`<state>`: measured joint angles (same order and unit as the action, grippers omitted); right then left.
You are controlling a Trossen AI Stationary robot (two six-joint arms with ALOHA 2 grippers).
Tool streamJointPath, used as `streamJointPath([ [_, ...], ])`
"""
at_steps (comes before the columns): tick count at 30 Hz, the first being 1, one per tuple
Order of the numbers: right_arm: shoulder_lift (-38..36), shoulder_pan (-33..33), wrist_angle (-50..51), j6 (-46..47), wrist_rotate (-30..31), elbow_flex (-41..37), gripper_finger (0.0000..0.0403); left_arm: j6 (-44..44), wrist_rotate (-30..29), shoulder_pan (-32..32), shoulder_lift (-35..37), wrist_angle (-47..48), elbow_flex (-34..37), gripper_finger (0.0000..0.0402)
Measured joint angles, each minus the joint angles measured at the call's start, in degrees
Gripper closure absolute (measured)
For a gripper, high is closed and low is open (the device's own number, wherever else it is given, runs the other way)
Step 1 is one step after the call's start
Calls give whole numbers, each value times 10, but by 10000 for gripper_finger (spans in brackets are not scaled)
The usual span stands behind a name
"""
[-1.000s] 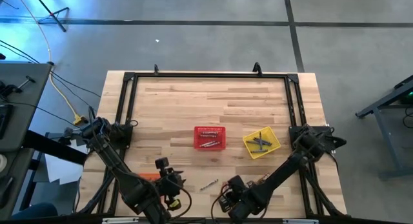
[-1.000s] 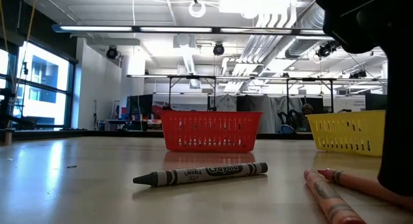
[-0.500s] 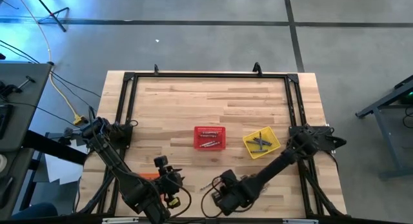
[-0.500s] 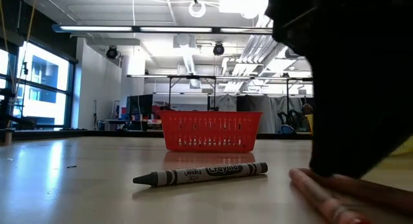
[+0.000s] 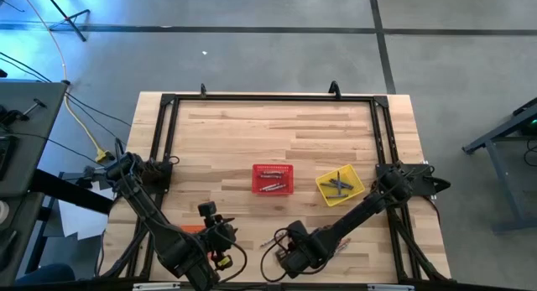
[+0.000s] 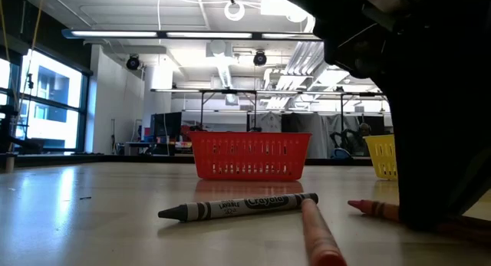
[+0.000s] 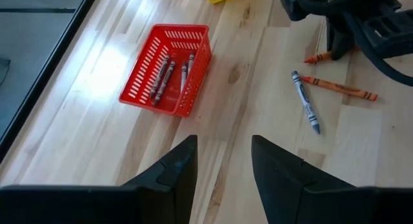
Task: Sort crayons
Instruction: Put the orange crayon into the orange bin
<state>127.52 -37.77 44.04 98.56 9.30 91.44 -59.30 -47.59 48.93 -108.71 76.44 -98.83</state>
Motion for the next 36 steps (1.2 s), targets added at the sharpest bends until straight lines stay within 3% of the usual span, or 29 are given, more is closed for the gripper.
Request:
streamJointPath([
  [10,3,-3,42,-152,11,37,393,-28,0,5,0,2,0,271],
  [17,7,-10,175,-252,44,145,402,-70,3,15,0,2,0,271],
  [22,7,-24,311,-268,85,223,402,-97,-18,23,0,2,0,271],
  [27,6,-54,458,-232,177,307,402,-121,-115,44,0,1,0,271],
  [33,-34,-109,459,-200,367,323,402,-190,-278,81,0,-4,31,271],
  [36,-53,-133,454,-177,418,311,402,-241,-306,93,0,-9,54,271],
])
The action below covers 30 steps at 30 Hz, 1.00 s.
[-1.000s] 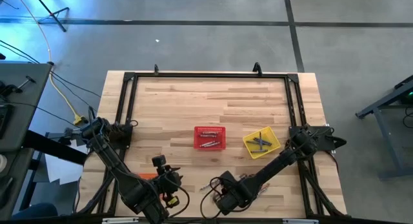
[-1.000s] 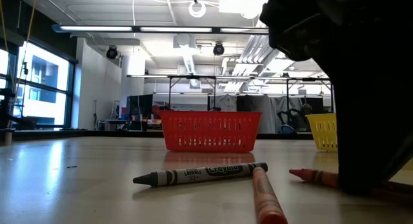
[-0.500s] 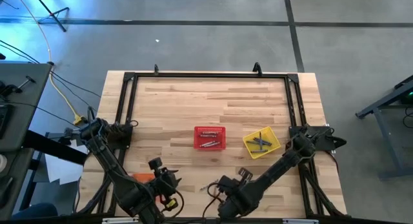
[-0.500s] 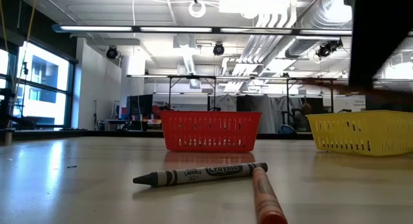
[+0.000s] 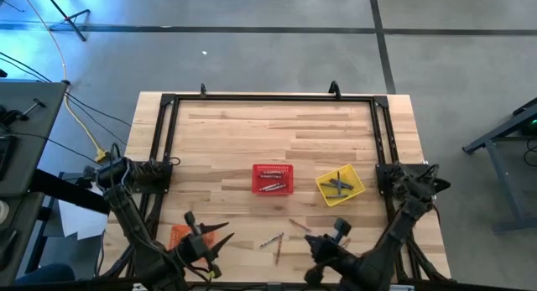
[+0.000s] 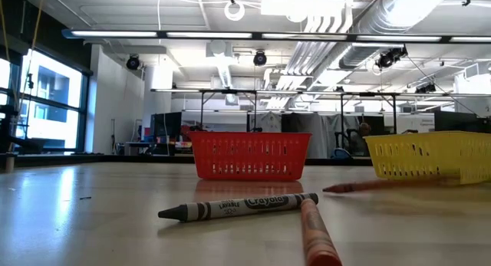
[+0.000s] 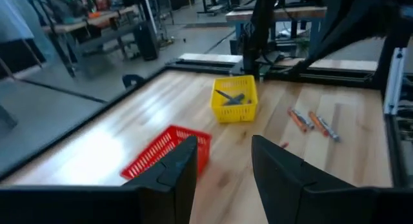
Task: Sort crayons
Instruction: Put the orange crayon into the orange bin
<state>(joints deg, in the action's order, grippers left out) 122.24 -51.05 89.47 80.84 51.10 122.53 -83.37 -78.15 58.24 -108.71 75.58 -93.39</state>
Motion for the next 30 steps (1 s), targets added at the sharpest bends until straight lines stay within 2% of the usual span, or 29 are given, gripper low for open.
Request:
streamJointPath([
  [3,-5,-13,4,34,8,-4,402,-32,5,3,0,-13,19,271],
  [7,-4,-14,-2,43,-31,-16,403,-35,13,4,-2,-42,27,271],
  [11,-2,-5,-2,62,-48,-42,403,8,9,4,-2,-78,27,271],
  [14,-2,9,-1,56,-90,-61,403,41,9,1,-2,-97,27,271],
  [20,-2,66,-7,-8,-224,-83,402,62,-8,-6,-2,-97,23,271],
  [25,-2,132,-21,-129,-268,-122,400,65,-2,-9,-2,-98,23,271],
  [30,-3,209,-48,-231,-364,-201,362,65,12,-3,-1,-98,23,271],
])
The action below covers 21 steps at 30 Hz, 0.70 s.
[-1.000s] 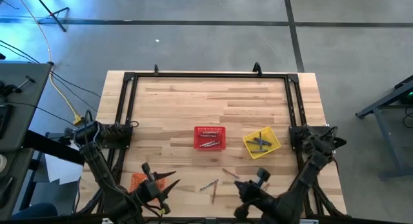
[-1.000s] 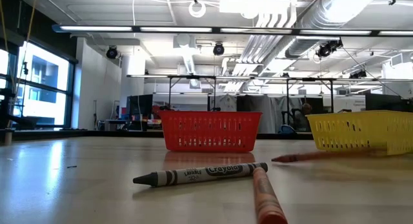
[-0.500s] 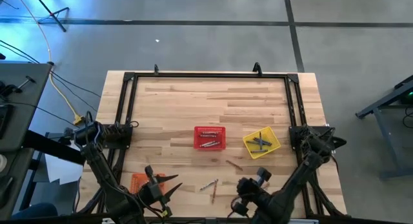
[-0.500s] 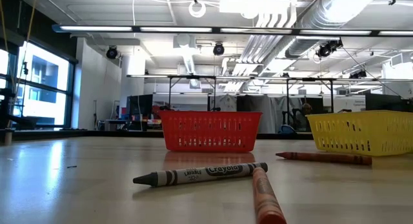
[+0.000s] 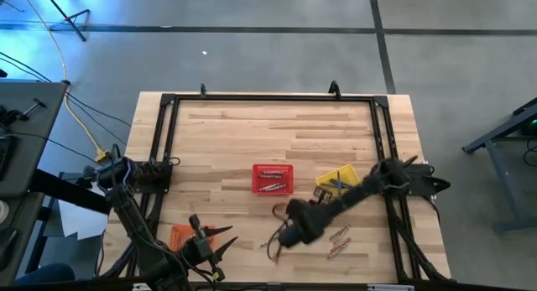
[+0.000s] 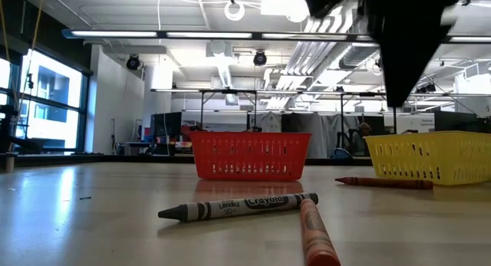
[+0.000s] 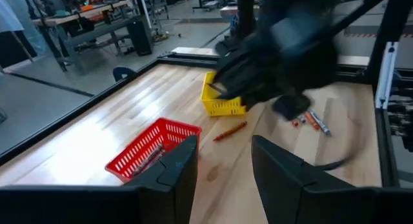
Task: Sort crayons
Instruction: Put the orange crayon into the orange bin
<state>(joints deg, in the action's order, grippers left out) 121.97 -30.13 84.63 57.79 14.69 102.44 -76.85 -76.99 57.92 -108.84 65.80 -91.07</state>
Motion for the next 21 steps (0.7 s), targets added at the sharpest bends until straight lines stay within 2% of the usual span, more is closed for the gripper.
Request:
streamJointPath([
  [3,0,33,-28,-40,-43,-52,327,0,0,4,0,0,0,271],
  [10,0,70,-62,-108,-33,-107,260,4,0,7,0,3,0,271],
  [15,0,84,-73,-125,-38,-111,236,6,2,7,0,3,0,271],
  [21,0,75,-84,-124,-36,-81,232,6,3,7,1,3,0,271],
])
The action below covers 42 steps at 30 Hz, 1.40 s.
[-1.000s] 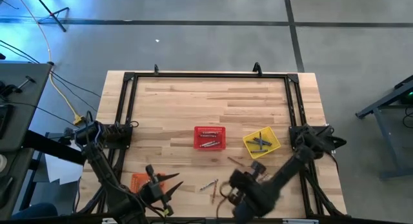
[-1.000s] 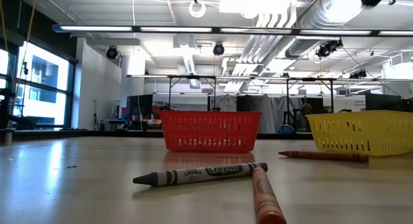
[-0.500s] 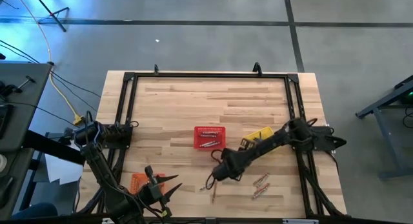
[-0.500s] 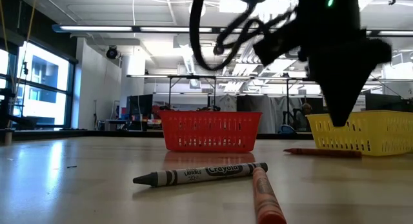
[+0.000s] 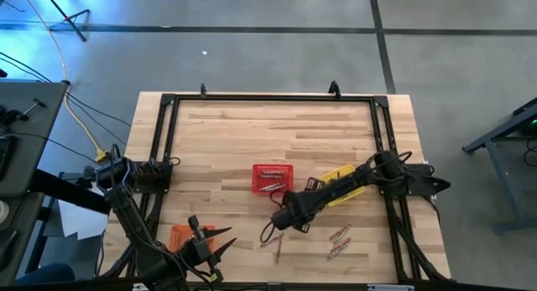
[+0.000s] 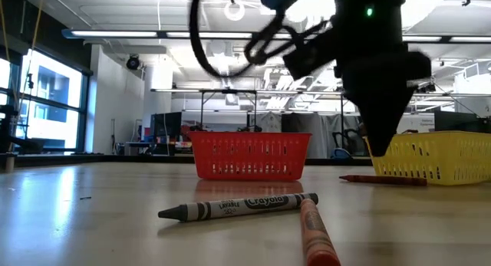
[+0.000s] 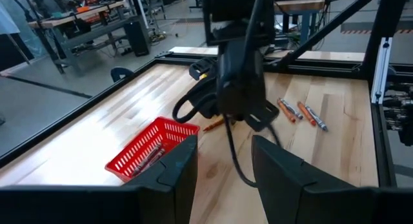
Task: Sort crayons
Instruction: Put the orange crayon into the orange bin
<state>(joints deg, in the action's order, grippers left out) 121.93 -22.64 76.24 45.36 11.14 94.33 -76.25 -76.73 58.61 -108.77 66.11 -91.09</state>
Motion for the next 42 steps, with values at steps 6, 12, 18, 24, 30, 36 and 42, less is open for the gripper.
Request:
streamJointPath([
  [6,0,-36,-117,7,-14,27,241,0,11,0,0,0,0,271],
  [12,-1,-74,-283,24,-36,36,242,0,17,0,0,0,0,271],
  [18,-1,-101,-311,34,-33,36,242,0,18,0,0,0,0,271],
  [24,-1,-127,-325,-112,-30,36,242,0,21,0,0,0,0,271],
  [30,-1,-139,-332,-460,25,34,242,0,26,0,0,0,0,271],
  [36,10,-136,-361,-733,29,34,243,7,26,0,0,1,0,271],
  [42,53,-131,-376,-849,33,34,243,9,29,0,0,1,0,271],
])
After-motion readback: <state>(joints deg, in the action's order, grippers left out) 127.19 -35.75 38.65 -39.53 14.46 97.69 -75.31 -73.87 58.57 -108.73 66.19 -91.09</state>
